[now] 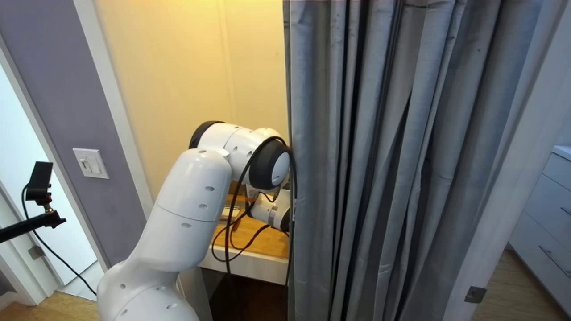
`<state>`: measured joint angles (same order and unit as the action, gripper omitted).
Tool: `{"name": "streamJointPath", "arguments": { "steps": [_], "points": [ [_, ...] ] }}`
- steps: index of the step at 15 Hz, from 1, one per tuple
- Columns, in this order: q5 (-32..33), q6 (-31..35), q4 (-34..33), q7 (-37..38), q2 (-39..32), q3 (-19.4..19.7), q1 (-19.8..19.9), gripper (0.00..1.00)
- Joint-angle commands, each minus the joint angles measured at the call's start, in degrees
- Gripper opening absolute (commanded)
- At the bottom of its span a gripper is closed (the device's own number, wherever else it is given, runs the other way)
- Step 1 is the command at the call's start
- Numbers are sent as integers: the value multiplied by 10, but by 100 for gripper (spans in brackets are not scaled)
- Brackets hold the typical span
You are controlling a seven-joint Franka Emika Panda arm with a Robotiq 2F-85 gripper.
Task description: Pick up the blue marker and use it to flip the light switch in the closet downwards, put the blue marker back on the shelf
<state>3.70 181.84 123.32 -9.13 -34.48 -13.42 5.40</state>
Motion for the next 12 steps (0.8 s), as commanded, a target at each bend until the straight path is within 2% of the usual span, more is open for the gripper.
{"name": "streamJointPath", "arguments": {
  "steps": [1,7,12],
  "points": [
    [12,-4,-54,2,-32,39,-36,6],
    [12,-35,-119,8,-71,81,-72,5],
    [12,-63,-138,0,-89,77,-67,5]
  ]
}}
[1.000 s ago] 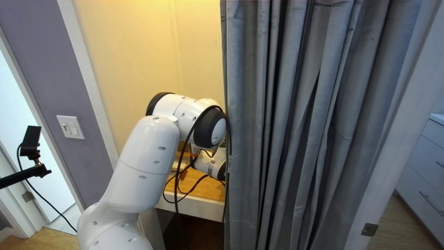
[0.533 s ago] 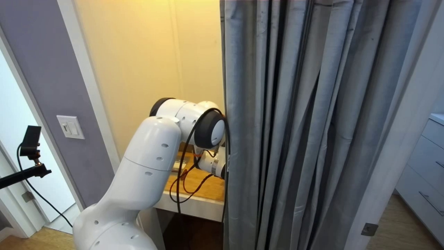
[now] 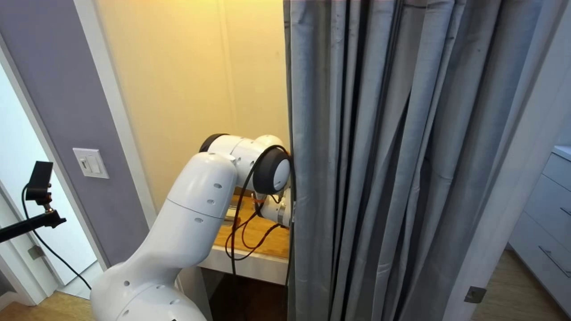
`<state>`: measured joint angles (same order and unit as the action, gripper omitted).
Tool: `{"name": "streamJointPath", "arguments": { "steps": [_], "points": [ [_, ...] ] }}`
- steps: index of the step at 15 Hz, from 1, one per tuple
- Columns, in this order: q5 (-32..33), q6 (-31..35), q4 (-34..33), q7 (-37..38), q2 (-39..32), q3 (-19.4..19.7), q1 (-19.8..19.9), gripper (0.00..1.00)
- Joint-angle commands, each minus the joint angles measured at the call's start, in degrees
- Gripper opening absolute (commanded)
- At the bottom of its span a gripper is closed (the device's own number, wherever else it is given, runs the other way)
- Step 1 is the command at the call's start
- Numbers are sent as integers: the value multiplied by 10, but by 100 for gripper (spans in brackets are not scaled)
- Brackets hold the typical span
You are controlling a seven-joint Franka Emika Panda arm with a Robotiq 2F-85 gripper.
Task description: Pick up the blue marker and use it to flip the light switch in the closet downwards, put the blue marker back on the shelf
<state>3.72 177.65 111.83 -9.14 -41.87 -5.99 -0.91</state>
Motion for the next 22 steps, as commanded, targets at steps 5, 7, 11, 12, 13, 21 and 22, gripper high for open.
{"name": "streamJointPath", "arguments": {
  "steps": [5,7,11,12,13,21,22],
  "points": [
    [11,-19,-37,-2,-24,-3,-4,29],
    [12,-17,-33,-2,-19,0,-6,53],
    [14,0,6,1,19,5,-11,81],
    [16,3,15,1,29,7,-13,88],
    [18,-8,27,7,44,20,-24,96],
    [47,-73,193,54,218,109,-123,100],
    [55,-77,199,67,232,116,-135,100]
  ]
}}
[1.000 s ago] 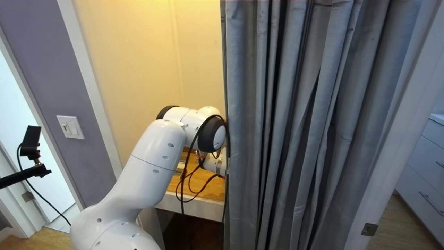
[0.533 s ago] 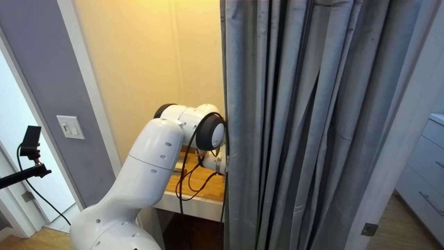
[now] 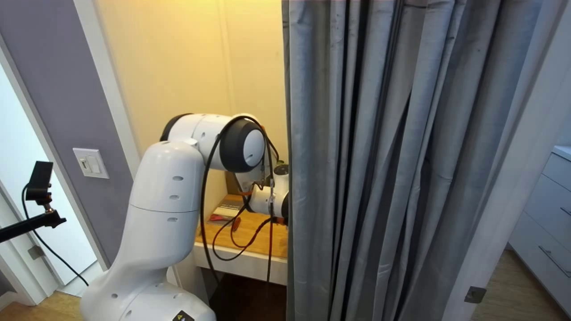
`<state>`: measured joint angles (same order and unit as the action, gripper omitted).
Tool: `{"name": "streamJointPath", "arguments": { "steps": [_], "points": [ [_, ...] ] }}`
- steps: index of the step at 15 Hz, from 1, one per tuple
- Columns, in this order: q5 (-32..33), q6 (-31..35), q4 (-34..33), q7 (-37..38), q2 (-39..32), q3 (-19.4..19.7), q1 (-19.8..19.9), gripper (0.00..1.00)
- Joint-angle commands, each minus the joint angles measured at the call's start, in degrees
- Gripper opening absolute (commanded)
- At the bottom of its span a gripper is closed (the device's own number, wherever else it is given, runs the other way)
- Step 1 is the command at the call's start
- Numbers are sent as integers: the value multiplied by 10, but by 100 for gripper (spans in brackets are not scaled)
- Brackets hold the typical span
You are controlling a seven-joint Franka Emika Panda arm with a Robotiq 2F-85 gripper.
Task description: Pick up the blue marker and use it to flip the light switch in the closet downwards, put the blue marker back on the shelf
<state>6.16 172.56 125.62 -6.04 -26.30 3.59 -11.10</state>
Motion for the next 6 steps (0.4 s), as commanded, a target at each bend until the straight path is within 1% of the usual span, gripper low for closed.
{"name": "streamJointPath", "arguments": {
  "steps": [1,2,4,6],
  "points": [
    [38,-28,61,41,88,17,-37,100],
    [26,-12,30,24,43,-5,-5,100],
    [33,-21,44,32,71,-7,-13,100],
    [34,-23,49,33,78,-7,-13,100]
  ]
}}
